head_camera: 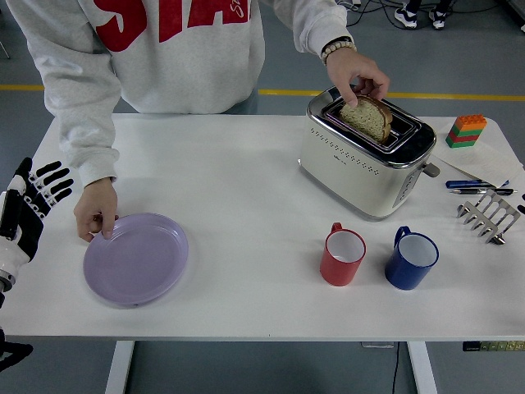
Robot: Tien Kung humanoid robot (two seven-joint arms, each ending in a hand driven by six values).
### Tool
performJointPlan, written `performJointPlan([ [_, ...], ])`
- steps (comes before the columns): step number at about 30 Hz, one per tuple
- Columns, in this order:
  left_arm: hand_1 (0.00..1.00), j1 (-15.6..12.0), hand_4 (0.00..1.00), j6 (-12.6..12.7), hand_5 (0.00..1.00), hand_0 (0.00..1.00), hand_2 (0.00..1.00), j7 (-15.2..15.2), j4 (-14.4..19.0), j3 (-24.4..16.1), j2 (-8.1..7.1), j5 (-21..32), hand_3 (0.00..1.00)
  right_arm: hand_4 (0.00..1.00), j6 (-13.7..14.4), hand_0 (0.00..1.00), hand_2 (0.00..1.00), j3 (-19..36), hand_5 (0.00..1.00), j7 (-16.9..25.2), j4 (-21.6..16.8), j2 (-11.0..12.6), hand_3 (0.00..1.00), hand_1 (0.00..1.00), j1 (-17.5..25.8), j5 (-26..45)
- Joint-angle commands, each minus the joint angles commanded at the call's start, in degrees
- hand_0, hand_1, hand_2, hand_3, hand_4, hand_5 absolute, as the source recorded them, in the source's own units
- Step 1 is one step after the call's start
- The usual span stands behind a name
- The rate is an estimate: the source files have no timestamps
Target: Push plate across desktop,pick up the break from the machine,place the break in the plate
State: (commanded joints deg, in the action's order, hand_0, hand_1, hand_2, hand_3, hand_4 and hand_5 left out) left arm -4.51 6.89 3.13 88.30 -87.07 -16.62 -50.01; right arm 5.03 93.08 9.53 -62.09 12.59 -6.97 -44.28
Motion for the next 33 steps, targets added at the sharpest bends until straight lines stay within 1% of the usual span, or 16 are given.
performJointPlan([
  [8, 0.75, -0.35, 0.656, 0.19, 0.969, 0.784, 0.753, 0.32, 0.04, -0.4, 0.15, 0.19, 0.689, 0.509, -0.01, 0.713, 0.679, 0.05, 0.413, -0.01, -0.02, -0.09, 0.622, 0.677, -0.31, -0.03],
  [10, 0.75, -0.61, 0.656, 0.54, 0.969, 0.784, 0.753, 0.67, -0.13, -0.59, 0.19, 0.06, 0.689, 0.509, -0.01, 0.713, 0.679, 0.06, 0.413, -0.01, -0.02, -0.13, 0.622, 0.677, -0.34, -0.03],
  [15, 0.757, -1.27, 0.652, 2.04, 0.971, 0.783, 0.756, 1.83, -0.84, -1.17, 0.33, -2.49, 0.689, 0.509, 0.01, 0.715, 0.68, 0.12, 0.414, -0.01, 0.03, -0.11, 0.622, 0.677, -0.36, 0.0],
  [17, 0.757, -1.27, 0.652, 4.4, 0.971, 0.783, 0.756, 4.12, -2.2, -0.91, 0.48, -2.1, 0.689, 0.509, 0.01, 0.715, 0.68, 0.23, 0.414, -0.02, 0.03, -0.15, 0.622, 0.677, -0.33, -0.02],
  [18, 0.806, -1.18, 0.615, 5.42, 0.998, 0.785, 0.799, 5.45, -3.05, -0.77, 0.54, -1.52, 0.706, 0.509, 0.0, 0.714, 0.679, 0.27, 0.415, -0.02, 0.03, -0.19, 0.622, 0.677, -0.32, -0.03],
  [21, 0.806, -0.81, 0.615, 7.15, 0.998, 0.785, 0.799, 8.66, -5.32, -0.25, 0.41, -0.85, 0.706, 0.509, -0.01, 0.714, 0.679, 0.26, 0.415, -0.04, 0.05, -0.28, 0.622, 0.677, -0.34, -0.05],
  [22, 0.806, -0.58, 0.615, 7.62, 0.998, 0.785, 0.799, 9.68, -6.18, 0.09, 0.26, -1.46, 0.706, 0.509, -0.02, 0.714, 0.679, 0.22, 0.415, -0.04, 0.05, -0.3, 0.622, 0.677, -0.34, -0.05],
  [23, 0.806, -0.36, 0.615, 8.07, 0.998, 0.785, 0.799, 11.35, -7.48, 0.42, 0.11, -2.17, 0.706, 0.509, -0.03, 0.714, 0.679, 0.17, 0.415, -0.04, 0.05, -0.32, 0.622, 0.677, -0.34, -0.05],
  [24, 0.836, -0.1, 0.428, 8.48, 0.998, 0.805, 0.829, 13.35, -9.05, 1.32, -0.22, -2.28, 0.768, 0.509, -0.02, 0.714, 0.679, 0.1, 0.414, -0.05, 0.07, -0.35, 0.622, 0.677, -0.37, -0.04],
  [26, 0.836, 0.42, 0.428, 8.83, 0.998, 0.805, 0.829, 16.97, -11.84, 2.89, -0.6, -1.89, 0.768, 0.509, -0.03, 0.714, 0.679, 0.04, 0.414, -0.05, 0.07, -0.37, 0.622, 0.677, -0.36, -0.03],
  [29, 0.836, 1.46, 0.428, 8.75, 0.998, 0.805, 0.829, 21.62, -15.92, 5.64, -1.23, -2.84, 0.768, 0.509, -0.01, 0.714, 0.679, -0.09, 0.414, -0.05, 0.11, -0.42, 0.622, 0.677, -0.32, 0.01],
  [30, 0.863, 1.6, 0.387, 8.74, 0.998, 0.845, 0.888, 22.39, -16.65, 6.1, -1.31, -2.95, 0.854, 0.509, -0.02, 0.714, 0.679, -0.11, 0.415, -0.05, 0.11, -0.42, 0.622, 0.677, -0.32, 0.01],
  [32, 0.863, 2.57, 0.387, 8.66, 0.998, 0.845, 0.888, 25.09, -19.54, 8.36, -1.55, -2.61, 0.854, 0.509, -0.02, 0.714, 0.679, -0.14, 0.415, -0.03, 0.17, -0.47, 0.622, 0.677, -0.38, 0.03],
  [33, 0.863, 2.76, 0.387, 8.63, 0.998, 0.845, 0.888, 25.67, -20.28, 8.82, -1.57, -2.46, 0.854, 0.509, -0.02, 0.714, 0.679, -0.14, 0.415, -0.03, 0.18, -0.48, 0.622, 0.677, -0.39, 0.03],
])
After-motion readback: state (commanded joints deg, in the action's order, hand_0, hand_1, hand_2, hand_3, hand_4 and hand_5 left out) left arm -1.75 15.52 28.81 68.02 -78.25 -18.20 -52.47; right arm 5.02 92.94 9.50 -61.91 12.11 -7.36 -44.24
